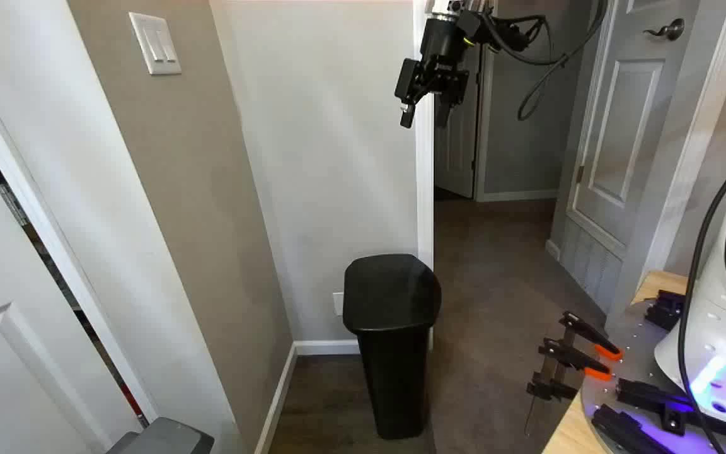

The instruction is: Open the black trash can

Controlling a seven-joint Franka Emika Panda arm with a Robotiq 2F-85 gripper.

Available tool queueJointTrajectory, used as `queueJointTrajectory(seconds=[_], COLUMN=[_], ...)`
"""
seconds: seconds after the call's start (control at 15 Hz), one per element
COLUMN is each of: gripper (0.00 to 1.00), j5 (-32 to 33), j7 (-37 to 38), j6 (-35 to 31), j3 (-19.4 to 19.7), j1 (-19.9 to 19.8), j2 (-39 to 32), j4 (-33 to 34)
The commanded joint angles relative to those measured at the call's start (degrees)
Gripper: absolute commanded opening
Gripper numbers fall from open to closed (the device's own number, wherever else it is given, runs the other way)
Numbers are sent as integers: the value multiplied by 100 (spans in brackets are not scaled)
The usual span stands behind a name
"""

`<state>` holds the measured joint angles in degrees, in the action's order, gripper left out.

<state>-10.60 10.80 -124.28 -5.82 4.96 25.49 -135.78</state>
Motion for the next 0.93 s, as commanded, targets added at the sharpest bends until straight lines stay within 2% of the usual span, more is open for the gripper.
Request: queueJointTrajectory(seconds=[0.0, 0.33, 0.6, 0.87], gripper=[100, 100, 100, 100], j5=[-1, -1, -166, -410], j7=[-2, -2, -309, -808], j6=[20, 20, -524, -1432], j3=[-7, -6, 271, 782], j1=[-10, -10, -64, -127], j2=[-1, -1, -237, -679], j4=[15, 15, -1, -81])
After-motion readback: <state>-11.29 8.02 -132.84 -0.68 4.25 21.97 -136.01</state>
